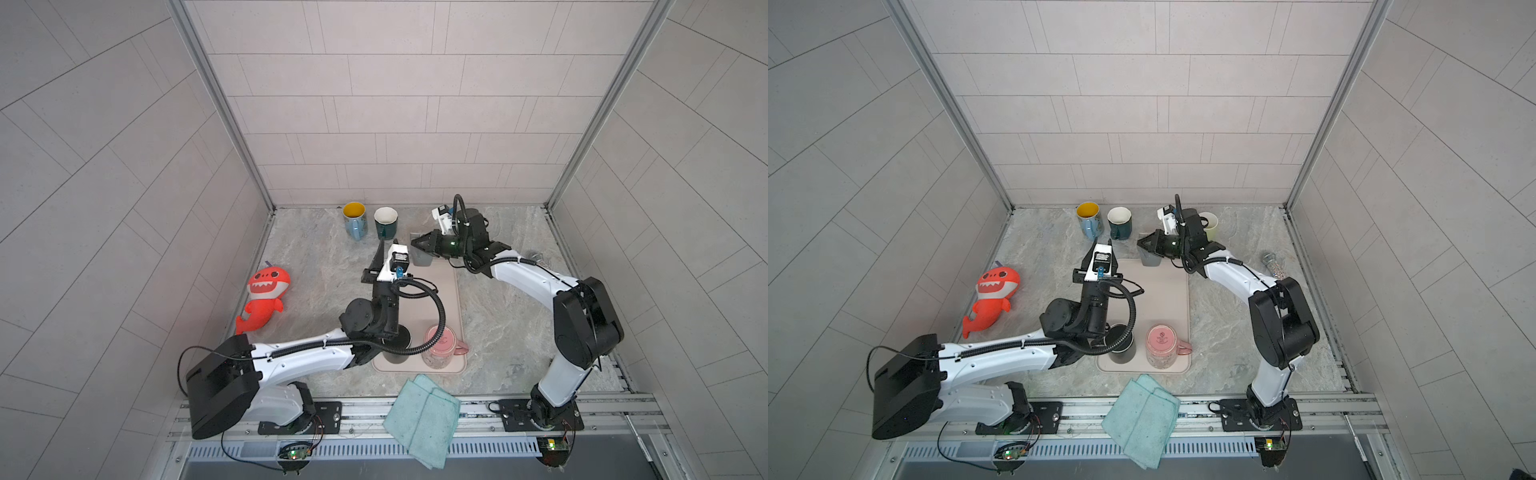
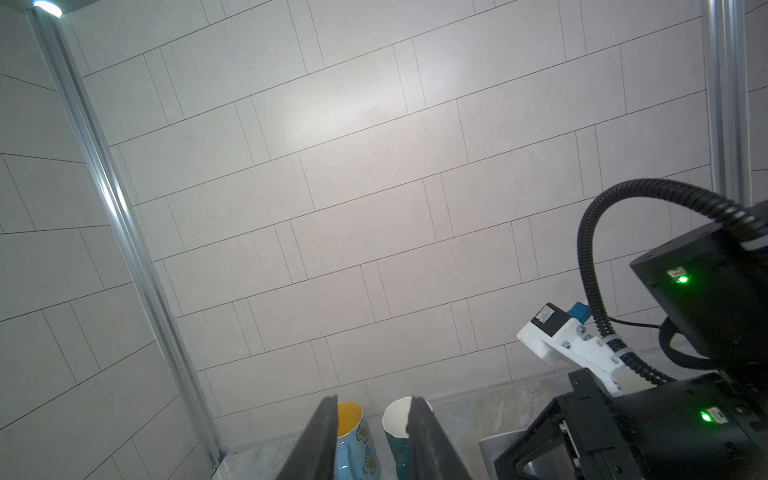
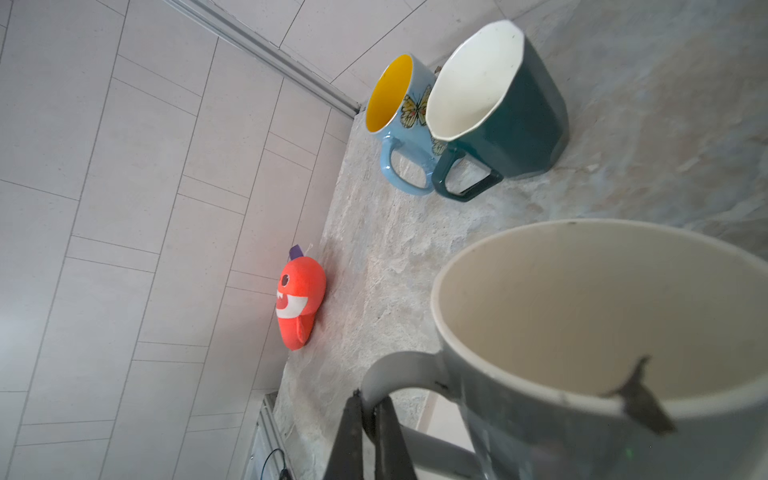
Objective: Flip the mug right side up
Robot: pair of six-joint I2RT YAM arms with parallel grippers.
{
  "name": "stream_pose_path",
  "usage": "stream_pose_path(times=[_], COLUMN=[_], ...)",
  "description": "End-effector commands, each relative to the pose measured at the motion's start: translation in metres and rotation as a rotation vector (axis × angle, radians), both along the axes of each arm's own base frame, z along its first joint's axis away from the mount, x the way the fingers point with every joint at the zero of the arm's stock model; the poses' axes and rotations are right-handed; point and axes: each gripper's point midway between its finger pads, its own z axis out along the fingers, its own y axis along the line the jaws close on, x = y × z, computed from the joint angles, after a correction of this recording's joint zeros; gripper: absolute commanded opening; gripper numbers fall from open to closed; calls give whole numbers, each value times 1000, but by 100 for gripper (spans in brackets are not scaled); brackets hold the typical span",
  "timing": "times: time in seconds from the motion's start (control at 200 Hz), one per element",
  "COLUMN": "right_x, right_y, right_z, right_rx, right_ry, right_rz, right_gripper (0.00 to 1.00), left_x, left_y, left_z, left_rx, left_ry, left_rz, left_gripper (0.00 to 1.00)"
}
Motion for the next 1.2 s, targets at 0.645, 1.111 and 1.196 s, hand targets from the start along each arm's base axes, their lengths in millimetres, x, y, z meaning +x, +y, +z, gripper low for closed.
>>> stream_pose_path(times=[0.645,1.111,1.196], right_x=[105,132,138], right_y=[-25,-50,-55], right_z=[9,-8,-13], right_rx=[-203,-275,-271], right_ry=[-411,-492,-455], right_rz=[-152,-252,-255], right_gripper=[0,0,0], left_x=[26,44,44], left_y=[40,34,37], left_z=[-5,-19,-17], left_rx=[-52,-25,-64], left_ry=[3,32,27], left_rz=[128,143,149], left_gripper=[33,33,33])
